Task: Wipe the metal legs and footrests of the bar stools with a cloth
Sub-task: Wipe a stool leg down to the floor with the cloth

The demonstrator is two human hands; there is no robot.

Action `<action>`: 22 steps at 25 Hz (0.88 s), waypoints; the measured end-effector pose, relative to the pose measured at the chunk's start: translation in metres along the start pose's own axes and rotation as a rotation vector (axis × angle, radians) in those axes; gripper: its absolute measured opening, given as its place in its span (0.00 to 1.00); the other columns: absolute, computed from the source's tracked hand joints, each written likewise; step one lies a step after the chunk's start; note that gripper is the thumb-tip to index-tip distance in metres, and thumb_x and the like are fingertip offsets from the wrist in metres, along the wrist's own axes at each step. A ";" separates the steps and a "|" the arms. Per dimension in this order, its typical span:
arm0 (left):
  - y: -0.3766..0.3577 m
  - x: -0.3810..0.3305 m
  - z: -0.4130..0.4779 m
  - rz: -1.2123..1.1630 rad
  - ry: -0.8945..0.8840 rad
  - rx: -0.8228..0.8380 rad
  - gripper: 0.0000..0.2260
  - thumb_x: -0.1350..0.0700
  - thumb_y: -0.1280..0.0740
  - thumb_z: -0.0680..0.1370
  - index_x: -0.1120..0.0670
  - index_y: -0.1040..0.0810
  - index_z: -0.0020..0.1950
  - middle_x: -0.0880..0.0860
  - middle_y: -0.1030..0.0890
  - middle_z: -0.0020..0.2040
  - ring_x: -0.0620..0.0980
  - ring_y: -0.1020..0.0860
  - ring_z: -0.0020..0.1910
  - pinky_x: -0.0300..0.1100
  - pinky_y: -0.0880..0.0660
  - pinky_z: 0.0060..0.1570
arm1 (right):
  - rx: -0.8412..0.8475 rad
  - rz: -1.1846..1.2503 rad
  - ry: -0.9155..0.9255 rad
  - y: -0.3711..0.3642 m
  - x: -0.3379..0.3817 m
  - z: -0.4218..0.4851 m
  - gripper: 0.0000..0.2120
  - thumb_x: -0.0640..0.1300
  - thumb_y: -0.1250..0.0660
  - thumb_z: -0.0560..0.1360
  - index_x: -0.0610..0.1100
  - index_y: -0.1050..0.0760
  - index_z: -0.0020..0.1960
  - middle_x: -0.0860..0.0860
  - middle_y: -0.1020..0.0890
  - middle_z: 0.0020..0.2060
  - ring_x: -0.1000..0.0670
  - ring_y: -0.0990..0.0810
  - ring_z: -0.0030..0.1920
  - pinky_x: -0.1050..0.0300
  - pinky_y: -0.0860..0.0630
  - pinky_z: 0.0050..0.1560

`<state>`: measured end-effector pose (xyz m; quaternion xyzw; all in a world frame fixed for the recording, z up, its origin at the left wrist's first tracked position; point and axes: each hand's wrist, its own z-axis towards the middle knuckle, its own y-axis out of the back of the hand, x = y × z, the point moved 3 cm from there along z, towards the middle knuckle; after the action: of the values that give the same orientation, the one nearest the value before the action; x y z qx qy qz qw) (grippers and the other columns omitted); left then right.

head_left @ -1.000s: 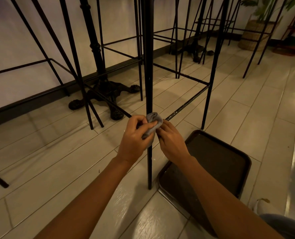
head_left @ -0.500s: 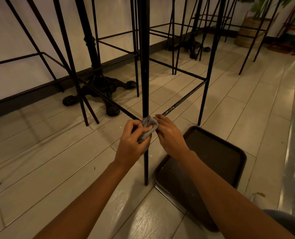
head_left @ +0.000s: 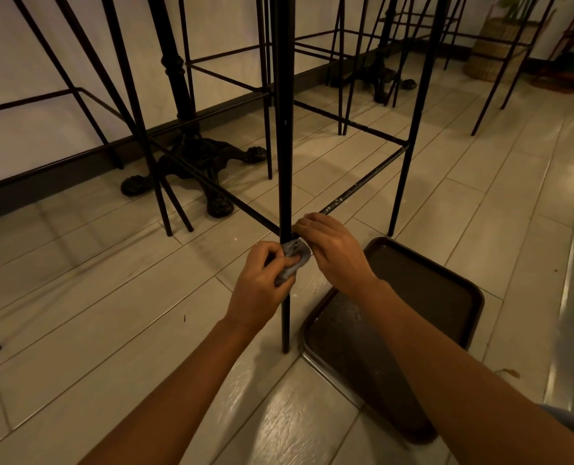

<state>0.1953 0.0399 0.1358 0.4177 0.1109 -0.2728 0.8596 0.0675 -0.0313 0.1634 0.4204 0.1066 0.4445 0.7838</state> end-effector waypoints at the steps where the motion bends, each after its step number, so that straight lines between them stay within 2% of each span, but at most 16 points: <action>1: 0.000 0.000 -0.002 -0.017 0.005 -0.001 0.11 0.59 0.29 0.71 0.60 0.23 0.51 0.56 0.28 0.49 0.46 0.29 0.47 0.31 0.29 0.51 | -0.001 -0.004 0.002 0.000 0.000 0.000 0.15 0.40 0.44 0.75 0.41 0.23 0.57 0.45 0.18 0.53 0.46 0.25 0.58 0.58 0.32 0.61; 6: 0.009 0.005 -0.008 -0.063 0.007 -0.001 0.12 0.55 0.34 0.73 0.57 0.23 0.54 0.52 0.33 0.51 0.45 0.31 0.49 0.31 0.29 0.52 | -0.006 -0.013 0.002 -0.002 0.000 -0.001 0.15 0.39 0.44 0.76 0.41 0.23 0.57 0.45 0.18 0.53 0.45 0.24 0.59 0.56 0.31 0.61; 11: 0.000 0.008 -0.013 0.006 0.034 0.049 0.13 0.58 0.28 0.70 0.56 0.22 0.53 0.56 0.30 0.52 0.46 0.32 0.51 0.32 0.30 0.53 | -0.030 -0.020 0.004 -0.004 0.000 -0.001 0.15 0.38 0.43 0.75 0.41 0.23 0.57 0.45 0.18 0.53 0.44 0.24 0.58 0.58 0.35 0.62; 14: -0.011 0.010 -0.023 0.048 0.041 0.076 0.15 0.61 0.26 0.68 0.57 0.21 0.53 0.58 0.27 0.51 0.46 0.32 0.50 0.34 0.31 0.52 | -0.040 -0.016 0.014 -0.005 0.000 -0.001 0.14 0.37 0.42 0.75 0.41 0.23 0.57 0.45 0.18 0.53 0.44 0.24 0.58 0.57 0.33 0.62; 18: -0.025 0.012 -0.034 0.028 0.077 0.087 0.15 0.61 0.26 0.68 0.55 0.23 0.53 0.57 0.28 0.50 0.47 0.31 0.49 0.34 0.29 0.50 | -0.027 -0.004 0.007 -0.006 -0.002 -0.002 0.14 0.37 0.42 0.75 0.41 0.23 0.58 0.45 0.18 0.54 0.44 0.24 0.59 0.51 0.28 0.61; 22: -0.019 0.013 -0.036 -0.011 0.070 0.084 0.14 0.62 0.27 0.69 0.55 0.23 0.54 0.53 0.31 0.52 0.47 0.30 0.50 0.31 0.32 0.54 | -0.032 -0.002 0.001 -0.006 -0.002 -0.002 0.14 0.38 0.42 0.75 0.41 0.23 0.58 0.45 0.18 0.54 0.44 0.24 0.59 0.50 0.28 0.61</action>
<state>0.1963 0.0536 0.0949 0.4620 0.1315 -0.2670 0.8354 0.0691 -0.0328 0.1570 0.4073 0.1004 0.4455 0.7909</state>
